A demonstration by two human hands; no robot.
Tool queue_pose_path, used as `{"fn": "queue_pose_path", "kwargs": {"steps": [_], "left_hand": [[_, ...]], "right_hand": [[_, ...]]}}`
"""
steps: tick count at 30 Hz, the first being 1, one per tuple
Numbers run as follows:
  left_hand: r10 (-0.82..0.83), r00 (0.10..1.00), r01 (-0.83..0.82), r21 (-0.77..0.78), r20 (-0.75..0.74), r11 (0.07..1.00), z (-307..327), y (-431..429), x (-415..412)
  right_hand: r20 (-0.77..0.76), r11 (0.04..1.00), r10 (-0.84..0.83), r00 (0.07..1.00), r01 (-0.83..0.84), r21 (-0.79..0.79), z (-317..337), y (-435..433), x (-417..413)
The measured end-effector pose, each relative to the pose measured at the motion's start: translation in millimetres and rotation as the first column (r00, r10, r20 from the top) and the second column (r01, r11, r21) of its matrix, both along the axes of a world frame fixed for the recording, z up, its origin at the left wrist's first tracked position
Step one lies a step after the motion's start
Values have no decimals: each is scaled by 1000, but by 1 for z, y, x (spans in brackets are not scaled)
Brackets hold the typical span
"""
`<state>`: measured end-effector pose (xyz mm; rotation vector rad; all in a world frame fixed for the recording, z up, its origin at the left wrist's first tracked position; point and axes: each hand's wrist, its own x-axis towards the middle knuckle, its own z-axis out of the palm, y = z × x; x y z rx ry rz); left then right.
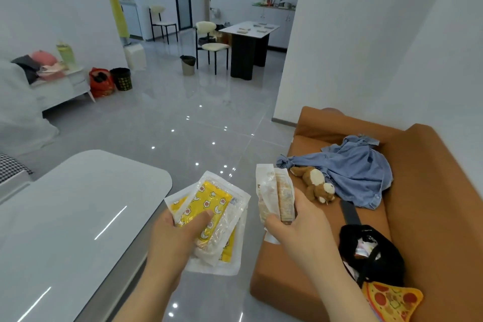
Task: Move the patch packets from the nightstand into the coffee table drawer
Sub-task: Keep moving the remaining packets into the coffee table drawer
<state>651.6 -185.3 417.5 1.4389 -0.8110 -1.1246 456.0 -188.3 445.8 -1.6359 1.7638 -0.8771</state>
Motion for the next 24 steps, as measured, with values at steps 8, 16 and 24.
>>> {"fn": "queue_pose_path", "kwargs": {"steps": [8, 16, 24], "left_hand": [[115, 991, -117, 25, 73, 993, -9, -79, 20], [193, 978, -194, 3, 84, 981, -5, -165, 18], [215, 972, -218, 17, 98, 976, -12, -237, 34]], "right_hand": [[21, 995, 93, 995, -94, 18, -5, -93, 16], [16, 984, 179, 984, -179, 16, 0, -196, 11], [-22, 977, 209, 978, -208, 52, -11, -275, 29]]}}
